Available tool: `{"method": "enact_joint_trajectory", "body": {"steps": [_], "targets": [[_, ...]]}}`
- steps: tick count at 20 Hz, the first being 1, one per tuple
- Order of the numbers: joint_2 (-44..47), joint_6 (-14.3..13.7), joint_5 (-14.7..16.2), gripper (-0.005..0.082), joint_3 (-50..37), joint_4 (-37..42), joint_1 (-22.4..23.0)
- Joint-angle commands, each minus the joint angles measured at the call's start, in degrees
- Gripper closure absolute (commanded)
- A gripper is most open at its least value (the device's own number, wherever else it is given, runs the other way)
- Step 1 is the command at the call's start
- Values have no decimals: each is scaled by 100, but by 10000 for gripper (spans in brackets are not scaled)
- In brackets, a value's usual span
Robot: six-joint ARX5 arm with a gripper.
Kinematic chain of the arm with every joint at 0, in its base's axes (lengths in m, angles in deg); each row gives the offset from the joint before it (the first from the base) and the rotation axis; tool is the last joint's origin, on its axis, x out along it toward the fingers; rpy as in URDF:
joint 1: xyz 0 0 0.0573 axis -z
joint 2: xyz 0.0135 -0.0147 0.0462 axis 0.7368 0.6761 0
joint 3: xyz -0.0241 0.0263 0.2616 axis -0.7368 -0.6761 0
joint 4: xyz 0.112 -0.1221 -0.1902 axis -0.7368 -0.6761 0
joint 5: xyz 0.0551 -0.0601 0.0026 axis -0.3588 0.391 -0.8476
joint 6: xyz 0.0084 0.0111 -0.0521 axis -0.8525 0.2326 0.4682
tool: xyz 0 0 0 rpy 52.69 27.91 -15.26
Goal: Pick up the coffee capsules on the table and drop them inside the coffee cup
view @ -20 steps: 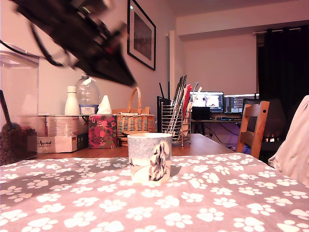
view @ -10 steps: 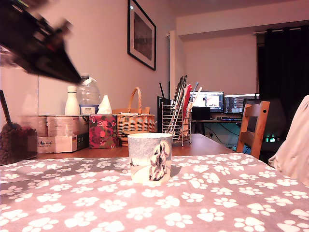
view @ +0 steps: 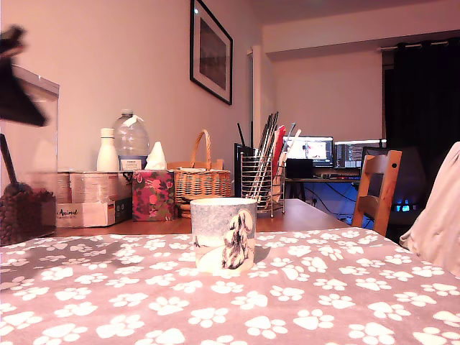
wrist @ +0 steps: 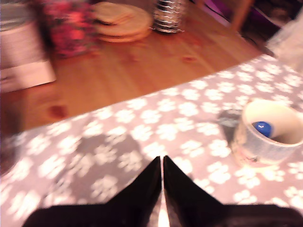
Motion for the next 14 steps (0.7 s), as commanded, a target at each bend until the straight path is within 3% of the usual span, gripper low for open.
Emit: {"method": "enact_joint_trajectory", "body": {"steps": [1, 6, 14], "targets": [[-273, 140, 7, 791, -295, 68, -109], [-1086, 376, -2, 791, -953, 289, -382], [-2363, 815, -356, 791, -1991, 483, -415]]}}
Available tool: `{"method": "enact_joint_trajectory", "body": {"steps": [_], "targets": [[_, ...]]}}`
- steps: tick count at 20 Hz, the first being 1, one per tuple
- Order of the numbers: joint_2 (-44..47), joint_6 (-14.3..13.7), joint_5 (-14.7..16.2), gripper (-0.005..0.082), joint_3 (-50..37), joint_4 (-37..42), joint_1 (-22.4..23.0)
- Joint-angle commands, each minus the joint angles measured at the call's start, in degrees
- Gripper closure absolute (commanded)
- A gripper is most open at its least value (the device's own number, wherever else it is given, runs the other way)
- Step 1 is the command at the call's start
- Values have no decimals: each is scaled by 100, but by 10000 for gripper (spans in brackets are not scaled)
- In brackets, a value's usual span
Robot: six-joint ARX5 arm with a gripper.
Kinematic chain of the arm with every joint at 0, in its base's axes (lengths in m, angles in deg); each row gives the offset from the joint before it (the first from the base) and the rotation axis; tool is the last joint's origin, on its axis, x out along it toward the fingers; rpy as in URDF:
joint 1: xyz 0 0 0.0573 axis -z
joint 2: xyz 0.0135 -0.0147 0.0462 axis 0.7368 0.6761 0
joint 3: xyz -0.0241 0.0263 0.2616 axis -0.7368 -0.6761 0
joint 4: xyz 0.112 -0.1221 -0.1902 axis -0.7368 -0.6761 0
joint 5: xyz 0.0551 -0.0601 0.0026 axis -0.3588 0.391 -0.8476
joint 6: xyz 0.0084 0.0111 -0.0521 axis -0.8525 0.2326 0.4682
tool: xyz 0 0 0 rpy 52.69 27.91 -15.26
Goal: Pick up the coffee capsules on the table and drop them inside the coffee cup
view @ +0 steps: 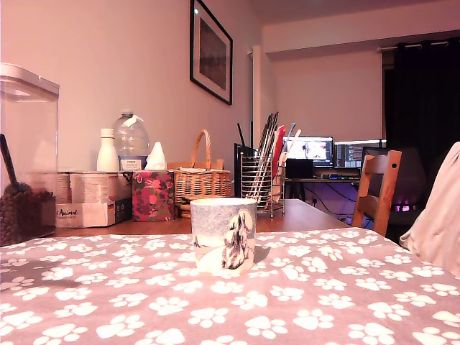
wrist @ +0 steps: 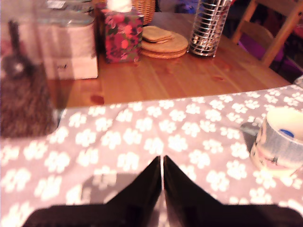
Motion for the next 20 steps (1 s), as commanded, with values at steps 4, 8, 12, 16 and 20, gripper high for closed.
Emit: {"method": "enact_joint_trajectory", "body": {"steps": [4, 8, 12, 16, 20], "targets": [[-743, 140, -79, 791, -492, -212, -13], [-1394, 273, -330, 791, -614, -732, -13], [-2092, 295, -662, 791, -623, -1353, -13], [-2900, 361, -844, 791, -623, -1954, -13], [-3084, 439, -890, 791, -623, -2184, -13]]}}
